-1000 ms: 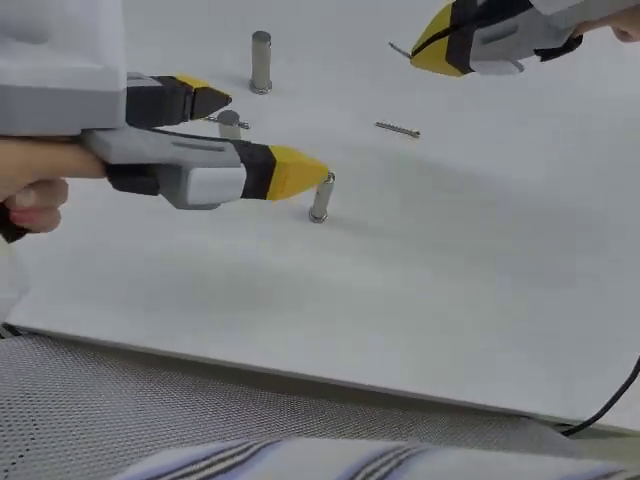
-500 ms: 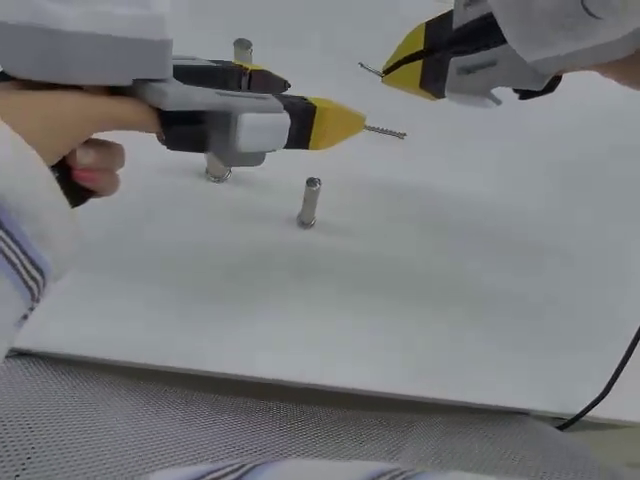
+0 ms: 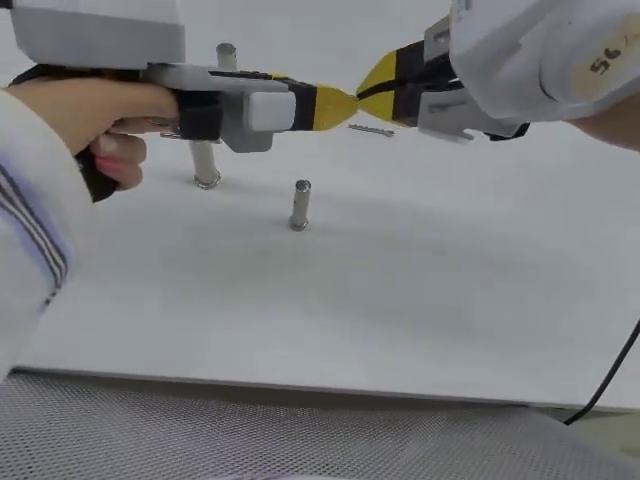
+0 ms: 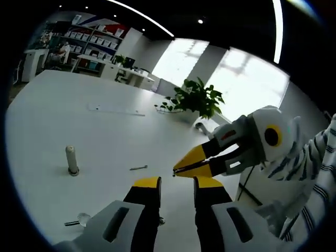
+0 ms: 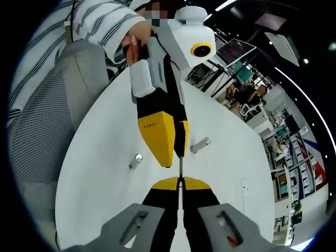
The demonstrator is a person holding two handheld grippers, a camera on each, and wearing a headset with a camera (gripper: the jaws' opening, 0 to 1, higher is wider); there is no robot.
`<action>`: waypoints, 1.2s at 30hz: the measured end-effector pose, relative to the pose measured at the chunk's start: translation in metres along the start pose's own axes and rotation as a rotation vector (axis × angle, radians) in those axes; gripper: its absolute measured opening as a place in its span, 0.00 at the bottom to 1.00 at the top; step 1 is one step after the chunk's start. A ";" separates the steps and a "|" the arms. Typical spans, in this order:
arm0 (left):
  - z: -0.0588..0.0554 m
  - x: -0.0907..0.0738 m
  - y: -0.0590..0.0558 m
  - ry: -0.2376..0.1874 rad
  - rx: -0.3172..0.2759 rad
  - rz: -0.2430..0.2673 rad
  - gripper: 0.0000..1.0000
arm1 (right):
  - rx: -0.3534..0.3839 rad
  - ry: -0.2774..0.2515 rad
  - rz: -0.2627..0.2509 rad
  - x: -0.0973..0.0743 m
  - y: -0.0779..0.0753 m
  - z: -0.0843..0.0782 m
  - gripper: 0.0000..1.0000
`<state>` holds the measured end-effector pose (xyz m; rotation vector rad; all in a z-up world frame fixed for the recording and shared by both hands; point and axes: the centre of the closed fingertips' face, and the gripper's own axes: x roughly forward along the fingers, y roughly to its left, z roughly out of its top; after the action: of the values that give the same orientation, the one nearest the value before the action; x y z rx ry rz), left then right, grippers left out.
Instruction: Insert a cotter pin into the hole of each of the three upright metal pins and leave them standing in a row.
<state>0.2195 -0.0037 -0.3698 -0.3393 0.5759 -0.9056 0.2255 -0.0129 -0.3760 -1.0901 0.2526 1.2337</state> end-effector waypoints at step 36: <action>-0.011 0.005 -0.005 0.031 -0.085 -0.026 0.00 | 0.004 -0.030 -0.002 -0.004 0.016 0.010 0.00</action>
<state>0.2121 -0.0109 -0.3771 -0.4106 0.6409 -0.9144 0.2069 -0.0082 -0.3767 -1.0667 0.2307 1.2462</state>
